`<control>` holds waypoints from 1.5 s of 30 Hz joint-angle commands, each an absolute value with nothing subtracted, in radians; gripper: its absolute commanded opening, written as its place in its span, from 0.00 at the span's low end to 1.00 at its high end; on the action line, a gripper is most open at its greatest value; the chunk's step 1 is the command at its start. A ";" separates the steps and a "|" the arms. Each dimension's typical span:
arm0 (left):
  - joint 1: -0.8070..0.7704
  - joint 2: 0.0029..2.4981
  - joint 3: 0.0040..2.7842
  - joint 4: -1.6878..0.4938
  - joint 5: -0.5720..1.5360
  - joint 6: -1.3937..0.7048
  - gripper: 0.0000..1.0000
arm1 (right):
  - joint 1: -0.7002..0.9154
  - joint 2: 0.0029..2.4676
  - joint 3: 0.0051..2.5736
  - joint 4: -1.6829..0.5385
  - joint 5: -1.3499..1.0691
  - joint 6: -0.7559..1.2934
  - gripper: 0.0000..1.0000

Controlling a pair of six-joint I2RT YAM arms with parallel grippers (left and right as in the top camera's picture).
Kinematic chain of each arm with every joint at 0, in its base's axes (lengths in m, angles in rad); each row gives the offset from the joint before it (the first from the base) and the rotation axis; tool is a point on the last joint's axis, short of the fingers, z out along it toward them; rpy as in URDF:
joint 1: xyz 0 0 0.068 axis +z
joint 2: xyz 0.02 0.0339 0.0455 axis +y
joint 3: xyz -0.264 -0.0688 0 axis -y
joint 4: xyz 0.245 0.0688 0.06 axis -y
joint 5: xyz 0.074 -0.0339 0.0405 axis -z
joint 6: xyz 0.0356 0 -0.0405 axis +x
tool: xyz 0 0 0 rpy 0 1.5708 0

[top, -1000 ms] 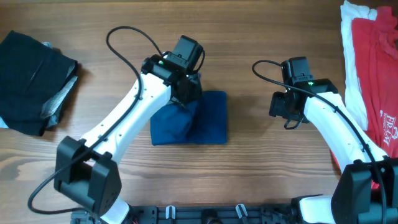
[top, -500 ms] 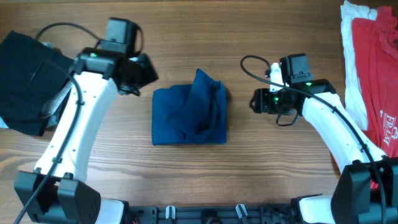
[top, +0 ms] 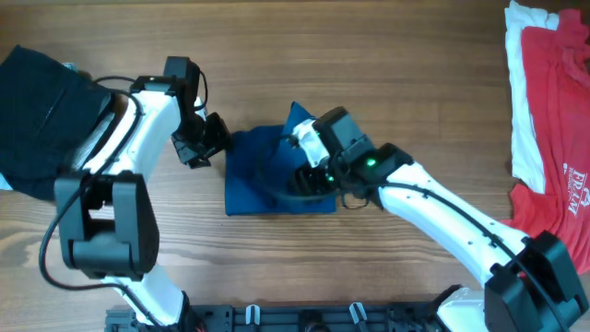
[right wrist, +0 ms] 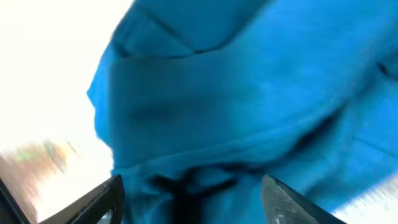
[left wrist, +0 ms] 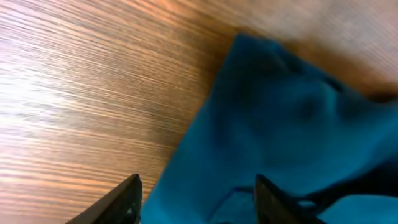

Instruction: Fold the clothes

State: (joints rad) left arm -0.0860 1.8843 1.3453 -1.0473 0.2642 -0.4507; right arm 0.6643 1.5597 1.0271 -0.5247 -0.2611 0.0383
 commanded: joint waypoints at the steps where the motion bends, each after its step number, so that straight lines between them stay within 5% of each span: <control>1: -0.092 1.928 1.316 -1.022 0.352 -0.396 0.57 | 0.748 1.569 1.023 -0.509 -0.167 -0.094 0.71; 17: -0.109 1.932 1.196 -0.931 0.352 -0.397 0.61 | 0.827 1.667 1.023 -0.499 -0.130 -0.139 0.62; 19: -0.109 1.932 1.196 -0.928 0.351 -0.397 0.62 | 0.828 1.672 1.023 -0.476 -0.113 -0.113 0.44; 21: -0.109 1.932 1.196 -0.927 0.351 -0.396 0.62 | 0.827 1.671 1.023 -0.464 -0.019 -0.013 0.09; 22: -0.109 1.932 1.196 -0.928 0.351 -0.396 0.62 | 0.827 1.669 1.023 -0.474 0.067 0.092 0.04; 28: -0.109 1.932 1.195 -0.927 0.344 -0.396 0.62 | 0.804 1.595 1.023 -0.715 0.303 0.813 0.05; 31: -0.109 1.932 1.195 -0.931 0.323 -0.396 0.62 | 0.804 1.594 1.023 -0.882 0.334 1.078 0.14; 36: -0.109 1.932 1.195 -0.936 0.321 -0.396 0.62 | 0.790 1.594 1.023 -0.939 0.424 1.137 0.29; 40: -0.109 1.932 1.195 -0.955 0.312 -0.396 0.61 | 0.715 1.588 1.023 -0.933 0.426 1.111 0.30; 45: -0.109 1.932 1.195 -0.981 0.241 -0.396 0.61 | 0.699 1.472 1.071 -0.766 0.282 0.569 0.27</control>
